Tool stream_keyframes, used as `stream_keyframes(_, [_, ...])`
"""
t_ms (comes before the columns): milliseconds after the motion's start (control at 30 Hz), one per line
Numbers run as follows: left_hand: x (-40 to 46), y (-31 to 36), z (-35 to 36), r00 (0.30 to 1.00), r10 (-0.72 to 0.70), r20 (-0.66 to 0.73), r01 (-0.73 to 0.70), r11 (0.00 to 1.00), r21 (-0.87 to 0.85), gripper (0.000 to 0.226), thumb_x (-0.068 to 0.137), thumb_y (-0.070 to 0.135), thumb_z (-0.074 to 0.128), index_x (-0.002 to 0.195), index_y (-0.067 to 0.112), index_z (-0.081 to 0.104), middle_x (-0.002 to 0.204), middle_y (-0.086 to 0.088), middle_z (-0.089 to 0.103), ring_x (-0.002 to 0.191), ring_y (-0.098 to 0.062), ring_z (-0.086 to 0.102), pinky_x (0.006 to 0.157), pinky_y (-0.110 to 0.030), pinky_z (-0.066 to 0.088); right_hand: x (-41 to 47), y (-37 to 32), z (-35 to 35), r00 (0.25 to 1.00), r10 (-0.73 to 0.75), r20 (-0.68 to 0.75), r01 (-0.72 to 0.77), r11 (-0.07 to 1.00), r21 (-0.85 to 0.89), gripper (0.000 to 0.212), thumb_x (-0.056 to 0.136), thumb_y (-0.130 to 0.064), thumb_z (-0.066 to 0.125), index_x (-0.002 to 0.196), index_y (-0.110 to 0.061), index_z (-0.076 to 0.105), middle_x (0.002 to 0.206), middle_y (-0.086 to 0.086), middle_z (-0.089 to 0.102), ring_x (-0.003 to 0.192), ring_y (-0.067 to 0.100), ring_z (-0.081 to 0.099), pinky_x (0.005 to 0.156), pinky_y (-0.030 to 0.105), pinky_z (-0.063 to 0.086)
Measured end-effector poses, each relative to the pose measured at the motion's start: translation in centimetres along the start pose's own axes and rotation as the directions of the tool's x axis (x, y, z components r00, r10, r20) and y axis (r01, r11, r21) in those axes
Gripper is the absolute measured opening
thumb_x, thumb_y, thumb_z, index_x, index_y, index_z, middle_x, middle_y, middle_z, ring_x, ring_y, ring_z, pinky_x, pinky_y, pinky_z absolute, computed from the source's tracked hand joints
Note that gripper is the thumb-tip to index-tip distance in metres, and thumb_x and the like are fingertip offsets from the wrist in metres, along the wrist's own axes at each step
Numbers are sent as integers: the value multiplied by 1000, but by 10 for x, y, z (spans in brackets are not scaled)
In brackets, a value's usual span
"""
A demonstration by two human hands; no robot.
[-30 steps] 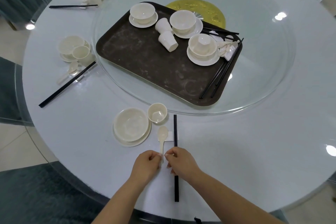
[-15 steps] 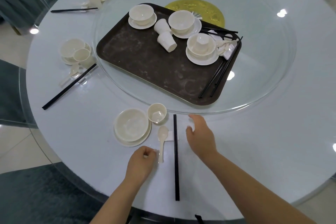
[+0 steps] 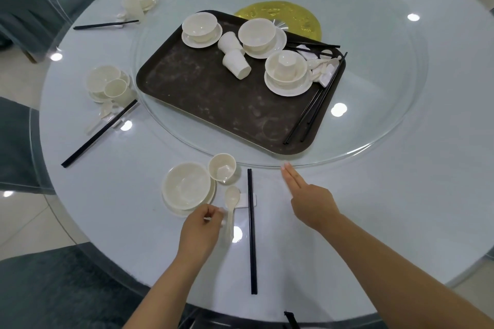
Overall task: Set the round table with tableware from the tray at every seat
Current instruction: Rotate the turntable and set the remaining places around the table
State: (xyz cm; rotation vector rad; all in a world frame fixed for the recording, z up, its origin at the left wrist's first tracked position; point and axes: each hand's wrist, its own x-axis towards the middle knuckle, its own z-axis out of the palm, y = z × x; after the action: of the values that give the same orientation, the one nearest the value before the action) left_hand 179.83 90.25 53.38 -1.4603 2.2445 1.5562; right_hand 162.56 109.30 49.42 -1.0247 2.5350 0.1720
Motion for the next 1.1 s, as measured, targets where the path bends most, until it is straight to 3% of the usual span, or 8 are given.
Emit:
stream_keyframes(200, [-15,7,1,999,31,19,-31,999,-12,20,93,29,59,79,15,66,80,0,71,79,-20,68,82,-42,56,5,2,7,1000,29,5,-30,995,96,75,95,-16,35,155,-24,-8,150,-19,-28,46,9,32,44,21,27])
stream_keyframes(433, [-25,17,0,1000,11,-6,-11,1000,-28,18,93,26,61,84,13,68,77,4,71,74,-9,68,84,-42,57,8,5,9,998,60,9,-61,985,163,68,98,-22,33,156,-26,-4,160,-19,-13,49,11,38,49,23,34])
stream_keyframes(700, [-37,21,8,997,68,41,-69,997,30,20,93,31,60,78,18,65,75,8,69,77,-8,68,71,-25,51,4,15,12,988,152,18,-152,964,219,69,96,-20,34,156,-29,0,159,-24,-12,50,12,41,49,23,34])
stream_keyframes(867, [-41,24,3,992,101,76,-104,994,32,18,93,31,59,78,22,65,75,13,69,78,-13,68,73,-27,52,-4,21,7,967,251,48,-254,923,289,76,92,-21,39,155,-29,-2,159,-25,-15,57,15,53,52,24,40])
stream_keyframes(1000, [-43,34,-1,978,165,125,-169,985,19,18,93,31,58,80,23,65,79,8,71,76,-9,68,79,-33,53,-17,25,-6,931,359,58,-357,870,341,71,95,-23,39,156,-19,1,163,-12,-11,74,20,60,65,28,50])
stream_keyframes(1100, [-46,43,-3,955,246,167,-250,968,7,19,94,30,57,79,23,66,78,10,71,73,-8,68,82,-34,54,-37,23,-19,926,375,45,-365,856,366,66,96,-23,40,155,-18,10,164,-6,-1,110,26,59,83,34,48])
